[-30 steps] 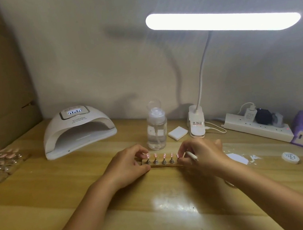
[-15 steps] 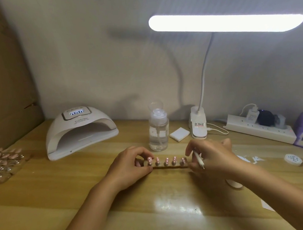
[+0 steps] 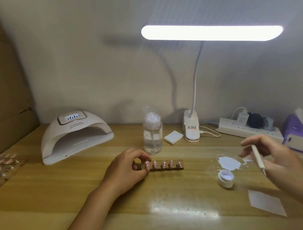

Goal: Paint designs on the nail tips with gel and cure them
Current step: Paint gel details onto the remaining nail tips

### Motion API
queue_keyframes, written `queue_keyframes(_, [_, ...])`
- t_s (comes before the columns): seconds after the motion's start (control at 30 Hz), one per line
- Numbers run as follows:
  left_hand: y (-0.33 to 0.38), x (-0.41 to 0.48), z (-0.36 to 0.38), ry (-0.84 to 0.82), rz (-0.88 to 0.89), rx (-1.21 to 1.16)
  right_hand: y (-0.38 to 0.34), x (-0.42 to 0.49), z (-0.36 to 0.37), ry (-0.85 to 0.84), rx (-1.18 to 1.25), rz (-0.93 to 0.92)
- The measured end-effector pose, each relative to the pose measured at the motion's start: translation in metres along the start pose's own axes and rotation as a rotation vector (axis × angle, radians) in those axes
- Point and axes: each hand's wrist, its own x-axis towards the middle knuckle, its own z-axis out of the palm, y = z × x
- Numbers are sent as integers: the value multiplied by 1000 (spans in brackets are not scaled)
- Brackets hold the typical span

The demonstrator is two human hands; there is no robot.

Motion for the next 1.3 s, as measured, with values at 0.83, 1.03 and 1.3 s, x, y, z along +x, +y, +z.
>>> queue_keyframes(0.83, [10,-13,16,72,18,-117,27,2,-17,-315,-329,61])
queue_keyframes(1.03, [7,-10,16,85,6,-127,39,-1,-1,-288,-454,34])
queue_keyframes(1.3, [10,-10,17,110,1,-169,45,-2,1,-273,-484,41])
